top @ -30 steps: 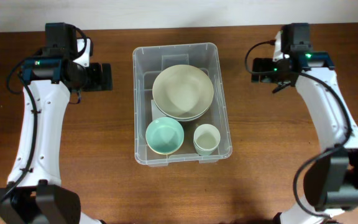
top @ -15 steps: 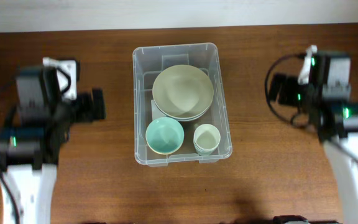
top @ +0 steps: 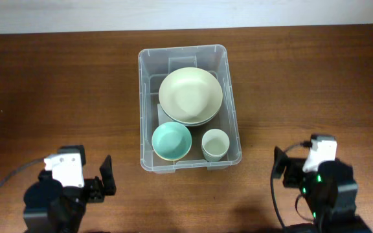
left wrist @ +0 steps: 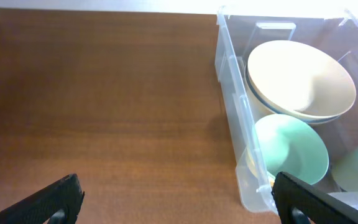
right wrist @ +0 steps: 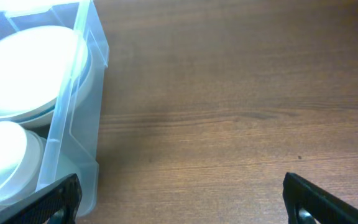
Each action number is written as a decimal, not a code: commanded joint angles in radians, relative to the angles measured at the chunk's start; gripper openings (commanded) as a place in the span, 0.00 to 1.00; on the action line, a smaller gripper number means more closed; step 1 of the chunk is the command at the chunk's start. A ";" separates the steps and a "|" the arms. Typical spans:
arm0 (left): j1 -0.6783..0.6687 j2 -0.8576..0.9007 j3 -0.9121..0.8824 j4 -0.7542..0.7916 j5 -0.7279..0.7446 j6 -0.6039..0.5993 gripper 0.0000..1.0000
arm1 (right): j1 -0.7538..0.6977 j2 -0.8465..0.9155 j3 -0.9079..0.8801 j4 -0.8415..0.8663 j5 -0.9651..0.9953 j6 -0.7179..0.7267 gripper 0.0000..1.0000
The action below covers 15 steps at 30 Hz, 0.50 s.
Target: Pack container
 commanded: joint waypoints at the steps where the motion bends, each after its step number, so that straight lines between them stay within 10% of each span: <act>1: 0.003 -0.029 -0.024 -0.045 0.011 -0.021 0.99 | 0.010 -0.072 -0.025 -0.013 0.018 0.001 0.99; 15: 0.003 -0.029 -0.024 -0.155 0.011 -0.021 0.99 | 0.010 -0.075 -0.025 -0.025 0.007 0.001 0.99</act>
